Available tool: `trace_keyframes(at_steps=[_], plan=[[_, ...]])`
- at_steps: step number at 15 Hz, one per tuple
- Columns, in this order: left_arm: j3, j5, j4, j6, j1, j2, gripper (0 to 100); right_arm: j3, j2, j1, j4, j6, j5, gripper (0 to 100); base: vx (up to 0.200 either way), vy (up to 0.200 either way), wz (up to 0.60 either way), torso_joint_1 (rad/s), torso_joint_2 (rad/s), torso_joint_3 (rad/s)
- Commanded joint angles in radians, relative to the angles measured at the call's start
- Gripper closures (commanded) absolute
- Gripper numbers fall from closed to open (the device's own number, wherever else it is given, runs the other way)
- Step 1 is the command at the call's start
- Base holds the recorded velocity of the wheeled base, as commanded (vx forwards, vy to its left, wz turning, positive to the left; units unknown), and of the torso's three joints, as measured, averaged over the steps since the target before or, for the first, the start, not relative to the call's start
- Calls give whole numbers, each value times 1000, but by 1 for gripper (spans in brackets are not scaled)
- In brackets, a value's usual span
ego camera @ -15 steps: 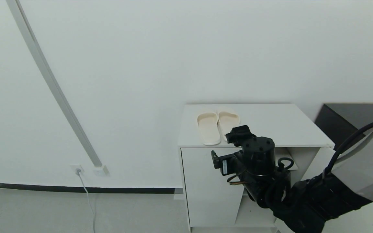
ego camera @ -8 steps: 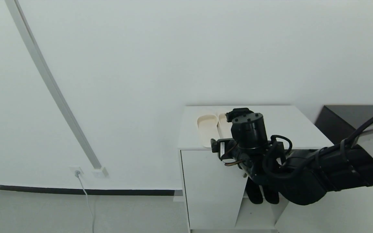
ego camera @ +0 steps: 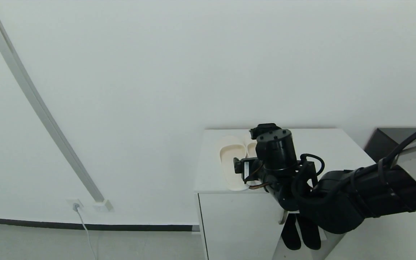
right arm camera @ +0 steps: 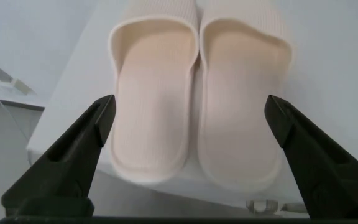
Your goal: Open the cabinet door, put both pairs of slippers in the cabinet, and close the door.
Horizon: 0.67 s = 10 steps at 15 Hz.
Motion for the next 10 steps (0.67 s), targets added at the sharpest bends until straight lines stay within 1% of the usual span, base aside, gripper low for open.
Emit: trace_keyframes(at_steps=[1,3,5,7,10], plan=[[0,0,1,-1,0,1,100,5,26,1,-12,2,-2,0,0,0,0,0,0,0],[0,0,-1,-1,0,1,100,16,62,-2,-64,-7,-1,0,0,0,0,0,0,0],[0,0,1,-1,0,1,100,3,129,-14,-159,-53,7,0,0,0,0,0,0,0],[0,0,-1,-1,0,1,100,-32,189,-26,-222,-83,9,0,0,0,0,0,0,0],[0,0,1,1,0,1,100,-106,238,-57,-217,-94,13,0,0,0,0,0,0,0]])
